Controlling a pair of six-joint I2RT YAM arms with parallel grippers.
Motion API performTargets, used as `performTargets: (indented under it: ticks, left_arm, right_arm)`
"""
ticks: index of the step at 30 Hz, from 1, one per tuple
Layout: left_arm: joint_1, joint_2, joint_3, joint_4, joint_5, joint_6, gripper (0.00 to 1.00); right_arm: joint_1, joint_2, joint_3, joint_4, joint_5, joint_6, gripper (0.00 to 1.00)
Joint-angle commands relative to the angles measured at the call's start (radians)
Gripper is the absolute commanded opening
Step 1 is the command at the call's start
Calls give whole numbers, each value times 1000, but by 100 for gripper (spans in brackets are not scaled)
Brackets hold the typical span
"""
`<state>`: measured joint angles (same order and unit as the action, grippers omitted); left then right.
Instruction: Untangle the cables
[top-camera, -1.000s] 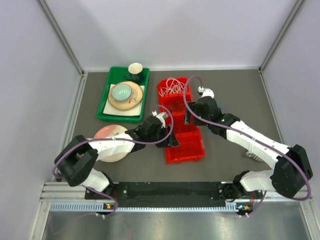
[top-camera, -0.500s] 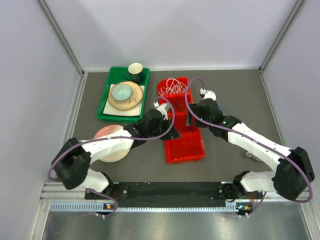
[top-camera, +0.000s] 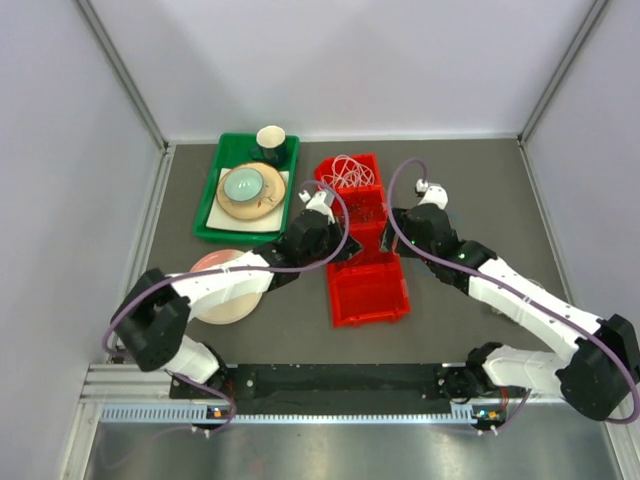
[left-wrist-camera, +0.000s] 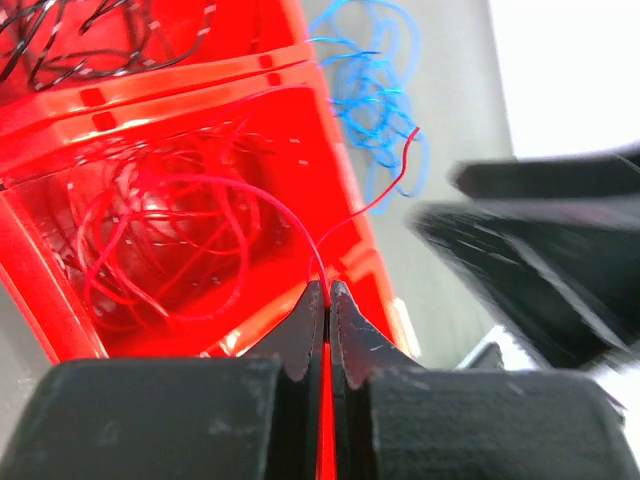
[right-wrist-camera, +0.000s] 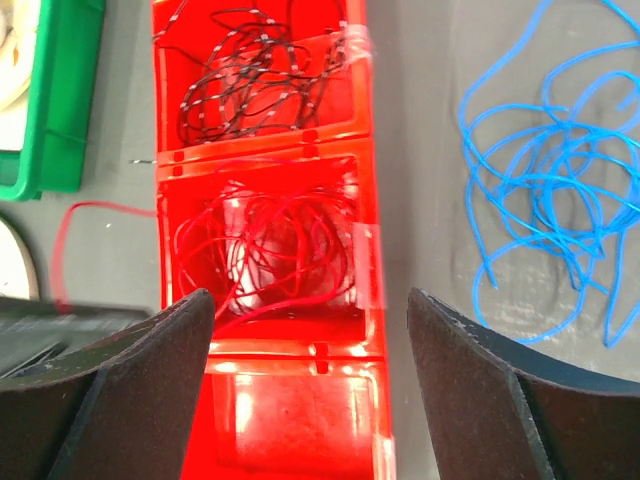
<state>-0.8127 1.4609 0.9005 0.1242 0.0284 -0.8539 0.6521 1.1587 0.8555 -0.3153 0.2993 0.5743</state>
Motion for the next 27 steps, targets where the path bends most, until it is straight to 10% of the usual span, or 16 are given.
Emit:
performTargets:
  ticks: [1,8,13,16,27]
  left_arm:
    - [1,65,-18,100,-88,-68,0]
    - [-13,101,-64,167,-188,-22,0]
    - [-19,113,-11,106,-84,45,54]
    - [-22,84,-5,75,-52,67,67]
    - [-20,-154,-64,-63,-203,133,72]
  right_arm:
    - [11,-103,-30,33,107,55,77]
    - [11,-149,-61,36,138,47,77]
    - [9,-103,-24,39,100,29,77]
    - [8,4,52,48,26,-37,76]
    - [4,286,316,55,-74,-71,47]
